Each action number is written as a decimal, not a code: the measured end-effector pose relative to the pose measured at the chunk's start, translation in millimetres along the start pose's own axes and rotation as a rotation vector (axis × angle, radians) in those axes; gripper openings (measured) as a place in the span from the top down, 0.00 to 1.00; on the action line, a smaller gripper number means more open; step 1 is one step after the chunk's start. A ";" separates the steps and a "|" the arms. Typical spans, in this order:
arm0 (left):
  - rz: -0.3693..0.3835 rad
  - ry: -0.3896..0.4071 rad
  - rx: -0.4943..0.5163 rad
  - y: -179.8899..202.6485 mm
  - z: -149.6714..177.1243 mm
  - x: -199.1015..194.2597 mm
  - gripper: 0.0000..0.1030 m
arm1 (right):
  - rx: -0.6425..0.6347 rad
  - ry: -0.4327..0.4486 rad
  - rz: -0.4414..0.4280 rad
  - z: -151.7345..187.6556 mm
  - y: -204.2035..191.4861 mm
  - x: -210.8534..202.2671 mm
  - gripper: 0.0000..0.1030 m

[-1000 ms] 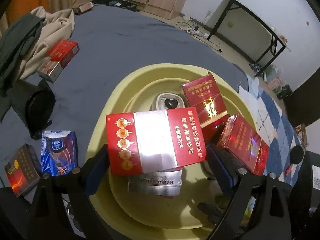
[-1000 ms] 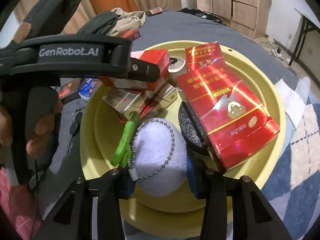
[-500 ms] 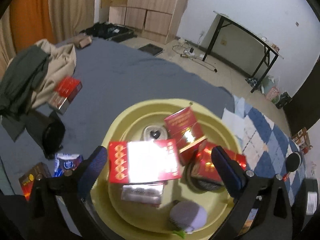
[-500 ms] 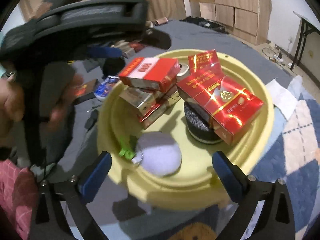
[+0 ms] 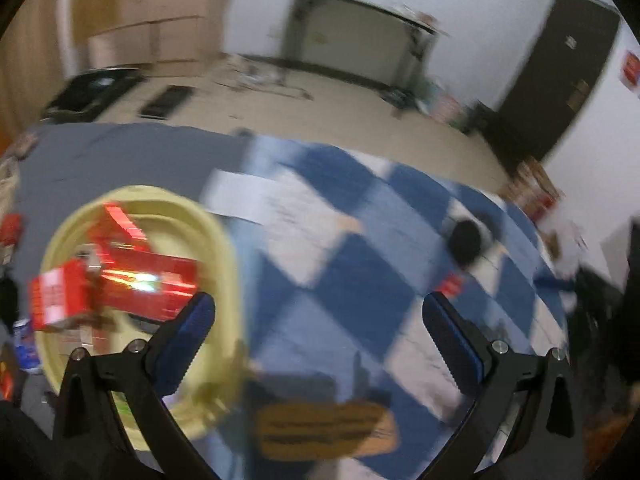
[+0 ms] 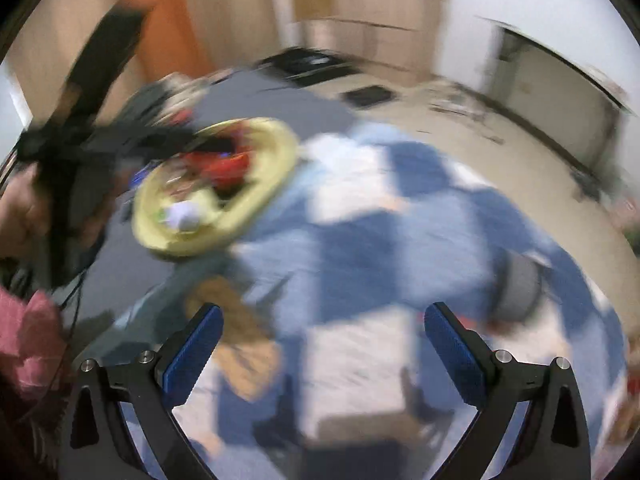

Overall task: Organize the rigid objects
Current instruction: 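Move both tools back over the rug toward the foam cylinder and red box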

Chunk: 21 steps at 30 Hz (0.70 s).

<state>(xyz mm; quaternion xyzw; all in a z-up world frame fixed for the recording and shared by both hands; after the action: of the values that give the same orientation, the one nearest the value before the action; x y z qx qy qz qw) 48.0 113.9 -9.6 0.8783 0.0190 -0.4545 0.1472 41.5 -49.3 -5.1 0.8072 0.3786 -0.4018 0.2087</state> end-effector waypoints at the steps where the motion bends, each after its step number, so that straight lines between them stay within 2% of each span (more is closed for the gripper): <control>1: 0.011 -0.022 0.018 14.8 3.4 4.3 0.00 | 0.046 0.015 0.034 6.4 23.6 -9.7 0.00; 4: -0.010 -0.065 0.035 37.9 17.3 14.7 0.00 | 0.171 0.071 0.145 26.9 87.8 -31.8 0.00; 7: -0.076 -0.126 0.042 58.1 45.3 37.2 0.00 | 0.324 0.102 0.157 46.7 129.1 -43.0 0.00; 9: -0.038 -0.113 0.027 73.7 59.0 50.8 0.00 | 0.387 0.121 0.171 55.7 147.5 -46.2 0.00; 10: -0.031 -0.115 0.011 76.6 66.8 56.3 0.00 | 0.405 0.122 0.168 58.1 151.0 -45.7 0.00; 12: 0.000 -0.173 0.006 86.4 78.3 71.0 0.00 | 0.395 0.119 0.170 59.9 155.9 -46.5 0.00; 16: -0.018 -0.158 0.064 98.2 77.3 76.0 0.00 | 0.349 0.098 0.145 57.9 149.5 -42.6 0.00; 18: -0.022 -0.145 0.048 99.5 74.8 74.1 0.00 | 0.339 0.103 0.118 55.3 150.7 -41.3 0.00; 21: -0.023 -0.144 0.051 105.3 72.4 76.3 0.00 | 0.386 0.109 0.087 59.1 154.0 -35.9 0.00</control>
<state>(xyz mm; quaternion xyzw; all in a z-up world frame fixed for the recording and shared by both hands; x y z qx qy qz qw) 52.9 -14.4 -84.8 0.8465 0.0069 -0.5186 0.1204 118.5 -199.5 -6.0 0.8684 0.2702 -0.4132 0.0466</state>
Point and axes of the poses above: each gripper's, at about its wrist camera, not at the fingertips, and x roughly the way its jaws point, y to its right, z to its underside, the point moved 7 cm from there along x, roughly the way its jaws point
